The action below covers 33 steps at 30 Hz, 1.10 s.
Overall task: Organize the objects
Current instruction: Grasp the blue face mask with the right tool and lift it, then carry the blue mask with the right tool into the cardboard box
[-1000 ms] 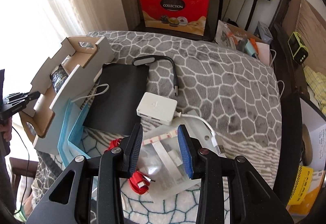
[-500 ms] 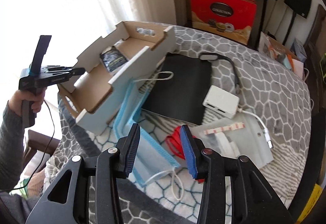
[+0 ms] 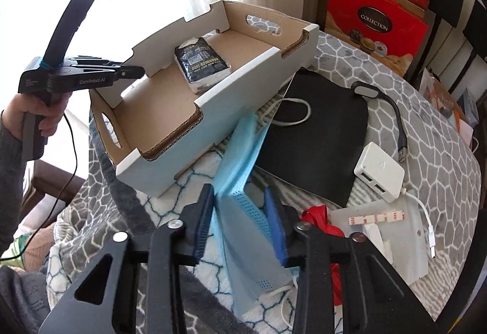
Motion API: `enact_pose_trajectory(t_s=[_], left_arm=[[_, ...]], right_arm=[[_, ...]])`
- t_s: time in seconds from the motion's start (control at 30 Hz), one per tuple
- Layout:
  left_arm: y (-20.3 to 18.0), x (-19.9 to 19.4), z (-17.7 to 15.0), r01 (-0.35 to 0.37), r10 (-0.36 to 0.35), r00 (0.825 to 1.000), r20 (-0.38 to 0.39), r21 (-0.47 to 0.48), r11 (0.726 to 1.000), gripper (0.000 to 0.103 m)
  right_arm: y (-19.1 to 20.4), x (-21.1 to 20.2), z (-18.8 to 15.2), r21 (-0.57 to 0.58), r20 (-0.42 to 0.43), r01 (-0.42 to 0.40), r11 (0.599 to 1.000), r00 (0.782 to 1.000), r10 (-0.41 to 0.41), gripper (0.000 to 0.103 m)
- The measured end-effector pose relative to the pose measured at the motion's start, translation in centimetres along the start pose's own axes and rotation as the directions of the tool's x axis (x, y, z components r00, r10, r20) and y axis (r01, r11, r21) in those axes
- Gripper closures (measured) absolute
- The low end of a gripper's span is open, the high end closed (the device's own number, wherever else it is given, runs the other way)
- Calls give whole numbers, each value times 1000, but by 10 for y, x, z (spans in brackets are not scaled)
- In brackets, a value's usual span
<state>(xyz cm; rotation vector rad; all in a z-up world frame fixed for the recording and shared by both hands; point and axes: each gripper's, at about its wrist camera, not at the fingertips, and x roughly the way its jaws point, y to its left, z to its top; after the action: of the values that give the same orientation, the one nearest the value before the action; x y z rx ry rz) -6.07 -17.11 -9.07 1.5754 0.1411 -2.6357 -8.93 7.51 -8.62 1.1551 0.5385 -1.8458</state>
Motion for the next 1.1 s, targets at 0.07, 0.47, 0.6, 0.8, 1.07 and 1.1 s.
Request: enact_pose_trajectory(t_s=[0.07, 0.47, 0.6, 0.8, 1.07, 1.1], left_arm=[[0, 0, 0, 1, -1, 1000, 0, 0, 1000, 91], [0, 2, 0, 7, -7, 1000, -3, -10, 1000, 91], [0, 1, 0, 7, -7, 1000, -2, -11, 1000, 91], [0, 1, 0, 7, -7, 1000, -3, -13, 1000, 91], [-1, 1, -1, 10, -10, 1000, -4, -18, 1000, 91], [-1, 1, -1, 11, -11, 1000, -4, -18, 1000, 91]], right_arm=[[1, -1, 0, -12, 14, -14, 1000, 1000, 14, 82], [-13, -41, 14, 97, 143, -30, 995, 990, 16, 95], [-20, -58, 30, 137, 194, -17, 990, 981, -10, 95], [-23, -70, 63, 177, 246, -48, 983, 969, 3, 95], [1, -57, 108, 195, 275, -136, 971, 958, 79, 95], [5, -53, 114, 196, 275, -148, 969, 957, 90, 95]])
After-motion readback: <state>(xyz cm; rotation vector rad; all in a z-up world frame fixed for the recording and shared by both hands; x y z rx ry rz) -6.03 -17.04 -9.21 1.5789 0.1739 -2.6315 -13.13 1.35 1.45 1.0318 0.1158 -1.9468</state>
